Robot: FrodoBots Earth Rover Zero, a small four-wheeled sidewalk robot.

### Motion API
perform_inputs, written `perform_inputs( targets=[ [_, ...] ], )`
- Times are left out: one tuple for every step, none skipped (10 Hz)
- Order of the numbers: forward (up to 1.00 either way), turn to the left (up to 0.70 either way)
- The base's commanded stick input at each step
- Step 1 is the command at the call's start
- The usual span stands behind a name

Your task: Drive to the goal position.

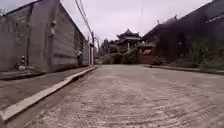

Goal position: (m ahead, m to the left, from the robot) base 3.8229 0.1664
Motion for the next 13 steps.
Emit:
perform_inputs(
  targets=[
    [1.0, 0.0],
    [1.0, 0.0],
    [1.0, 0.0],
    [1.0, 0.0],
    [1.0, 0.0],
    [1.0, 0.0],
    [1.0, -0.04],
    [1.0, -0.08],
    [1.0, -0.11],
    [1.0, -0.15],
    [1.0, -0.18],
    [1.0, -0.22],
    [1.0, -0.15]
  ],
)
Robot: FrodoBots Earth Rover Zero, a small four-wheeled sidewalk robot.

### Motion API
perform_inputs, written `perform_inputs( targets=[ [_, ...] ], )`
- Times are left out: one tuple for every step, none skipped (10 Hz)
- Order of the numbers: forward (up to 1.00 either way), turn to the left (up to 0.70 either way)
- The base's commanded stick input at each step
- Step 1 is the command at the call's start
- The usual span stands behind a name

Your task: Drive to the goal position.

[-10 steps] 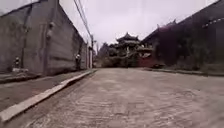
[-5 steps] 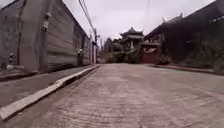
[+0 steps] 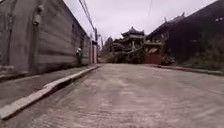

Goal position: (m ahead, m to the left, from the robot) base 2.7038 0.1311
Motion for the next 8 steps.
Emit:
perform_inputs(
  targets=[
    [1.0, -0.05],
    [1.0, 0.0],
    [1.0, 0.0],
    [1.0, 0.0],
    [1.0, 0.0],
    [1.0, 0.0],
    [1.0, 0.0],
    [1.0, 0.0]
  ],
)
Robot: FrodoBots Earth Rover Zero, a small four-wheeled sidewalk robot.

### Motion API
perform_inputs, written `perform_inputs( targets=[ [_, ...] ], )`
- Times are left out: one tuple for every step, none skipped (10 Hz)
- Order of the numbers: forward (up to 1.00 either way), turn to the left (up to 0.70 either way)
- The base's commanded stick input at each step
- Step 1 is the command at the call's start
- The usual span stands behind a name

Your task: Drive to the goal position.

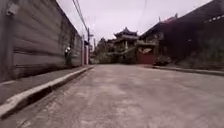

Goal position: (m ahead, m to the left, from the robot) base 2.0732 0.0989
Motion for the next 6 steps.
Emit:
perform_inputs(
  targets=[
    [1.0, 0.0],
    [1.0, 0.0],
    [1.0, 0.0],
    [1.0, 0.0],
    [1.0, 0.0],
    [1.0, 0.0]
  ],
)
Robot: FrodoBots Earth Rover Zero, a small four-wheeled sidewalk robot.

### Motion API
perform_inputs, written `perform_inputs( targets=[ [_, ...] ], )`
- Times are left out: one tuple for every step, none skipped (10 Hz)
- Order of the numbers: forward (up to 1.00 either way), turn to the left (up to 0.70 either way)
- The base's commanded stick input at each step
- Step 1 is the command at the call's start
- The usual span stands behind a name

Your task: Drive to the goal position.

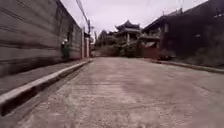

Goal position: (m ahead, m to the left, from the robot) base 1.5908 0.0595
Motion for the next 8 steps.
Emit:
perform_inputs(
  targets=[
    [1.0, 0.0],
    [1.0, 0.0],
    [1.0, 0.0],
    [1.0, 0.0],
    [1.0, 0.0],
    [0.69, 0.0],
    [0.0, 0.0],
    [0.0, 0.0]
  ],
)
